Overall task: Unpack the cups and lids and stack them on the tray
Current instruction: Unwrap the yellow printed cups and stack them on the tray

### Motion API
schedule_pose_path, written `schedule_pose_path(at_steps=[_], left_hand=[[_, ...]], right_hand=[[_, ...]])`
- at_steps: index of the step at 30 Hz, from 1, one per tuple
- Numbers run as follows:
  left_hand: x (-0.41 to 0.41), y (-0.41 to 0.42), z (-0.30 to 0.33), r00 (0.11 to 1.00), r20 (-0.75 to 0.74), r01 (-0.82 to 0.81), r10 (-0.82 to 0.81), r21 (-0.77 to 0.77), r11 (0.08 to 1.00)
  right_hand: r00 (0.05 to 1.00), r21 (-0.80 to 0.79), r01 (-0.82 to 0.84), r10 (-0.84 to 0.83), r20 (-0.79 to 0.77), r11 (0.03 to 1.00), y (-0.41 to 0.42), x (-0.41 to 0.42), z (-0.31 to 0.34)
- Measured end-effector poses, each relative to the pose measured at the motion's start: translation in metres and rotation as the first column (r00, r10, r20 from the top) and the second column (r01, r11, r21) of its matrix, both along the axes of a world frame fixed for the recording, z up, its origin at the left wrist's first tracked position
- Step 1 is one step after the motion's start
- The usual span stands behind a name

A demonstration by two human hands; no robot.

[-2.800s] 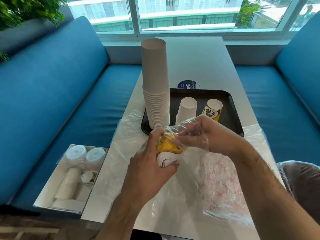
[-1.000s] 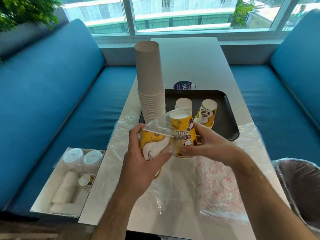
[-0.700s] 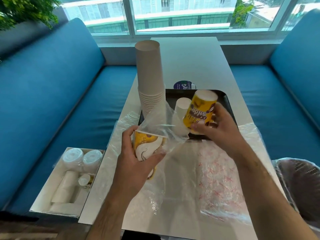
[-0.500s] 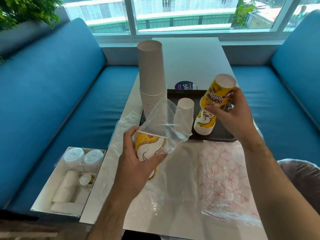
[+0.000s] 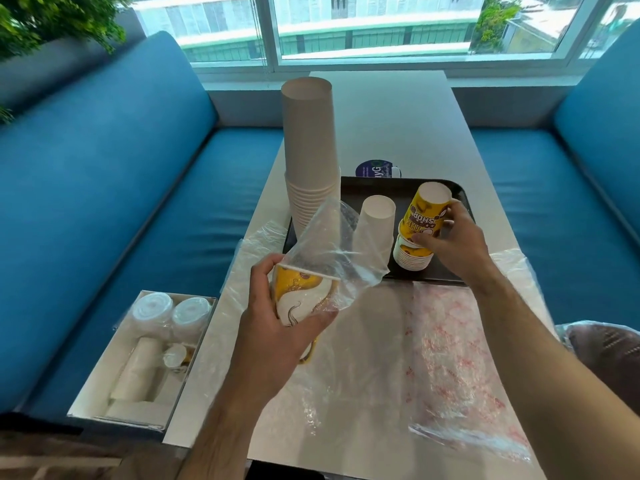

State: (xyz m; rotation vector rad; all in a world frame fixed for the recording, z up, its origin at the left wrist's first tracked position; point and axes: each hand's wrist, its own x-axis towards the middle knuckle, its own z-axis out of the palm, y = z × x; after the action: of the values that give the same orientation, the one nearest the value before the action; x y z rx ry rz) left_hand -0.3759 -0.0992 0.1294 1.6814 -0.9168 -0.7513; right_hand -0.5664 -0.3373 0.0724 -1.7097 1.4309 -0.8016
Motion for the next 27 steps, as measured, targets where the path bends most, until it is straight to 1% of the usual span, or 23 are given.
schedule_pose_path(at_steps=[6,11,13,15,16,18,19,20,21,22,23,24,25,26,27], left_hand=[[-0.002,-0.003,0.004,1.000,0.010,0.005,-0.006,0.019,1.000],[-0.003,-0.003,0.005,0.999,0.024,0.029,-0.030,0.024,0.999],[-0.003,-0.003,0.006,0.999,0.018,0.035,-0.036,0.039,0.999],[-0.003,-0.002,0.007,0.999,0.017,0.043,-0.043,0.047,0.998],[-0.004,-0.002,0.007,0.999,0.018,0.045,-0.046,0.048,0.998],[-0.005,-0.002,0.008,0.999,0.022,0.044,-0.045,0.060,0.997],[-0.006,-0.002,0.008,0.999,0.024,0.042,-0.044,0.072,0.997],[-0.007,-0.002,0.009,0.999,0.018,0.042,-0.043,0.086,0.995],[-0.008,-0.003,0.009,0.999,0.007,0.042,-0.043,0.100,0.994],[-0.009,-0.003,0.009,0.999,-0.006,0.046,-0.046,0.108,0.993],[-0.011,-0.004,0.008,0.999,-0.016,0.053,-0.051,0.108,0.993],[-0.012,-0.005,0.007,0.998,-0.022,0.062,-0.060,0.105,0.993],[-0.013,-0.006,0.006,0.997,-0.023,0.073,-0.071,0.105,0.992],[-0.014,-0.006,0.005,0.997,-0.021,0.082,-0.080,0.112,0.990],[-0.015,-0.006,0.005,0.996,-0.019,0.088,-0.086,0.118,0.989]], right_hand=[[0.999,0.052,0.038,-0.037,-0.021,0.998,0.002,0.000,-0.021],[0.996,0.028,0.054,-0.052,-0.069,0.998,0.000,0.000,-0.026],[0.991,0.025,0.063,-0.059,-0.119,0.998,-0.001,-0.001,-0.025],[0.978,-0.039,0.114,-0.120,-0.174,0.993,0.003,-0.003,-0.021],[0.973,-0.100,0.157,-0.171,-0.154,0.982,0.007,-0.004,-0.014],[0.967,-0.244,0.248,-0.256,-0.003,0.938,0.020,-0.005,0.005],[0.962,-0.300,0.274,-0.261,0.085,0.914,0.027,-0.004,0.017],[0.961,-0.332,0.269,-0.228,0.157,0.904,0.033,-0.003,0.030],[0.962,-0.334,0.222,-0.150,0.226,0.916,0.039,-0.002,0.042],[0.959,-0.316,0.130,-0.038,0.281,0.940,0.045,0.000,0.054],[0.951,-0.291,0.006,0.084,0.298,0.957,0.050,0.002,0.065],[0.937,-0.259,-0.152,0.222,0.268,0.954,0.056,0.003,0.076],[0.910,-0.211,-0.320,0.361,0.201,0.924,0.061,0.004,0.083],[0.860,-0.152,-0.475,0.493,0.128,0.867,0.064,0.006,0.088],[0.796,-0.085,-0.595,0.601,0.079,0.799,0.066,0.007,0.091]])
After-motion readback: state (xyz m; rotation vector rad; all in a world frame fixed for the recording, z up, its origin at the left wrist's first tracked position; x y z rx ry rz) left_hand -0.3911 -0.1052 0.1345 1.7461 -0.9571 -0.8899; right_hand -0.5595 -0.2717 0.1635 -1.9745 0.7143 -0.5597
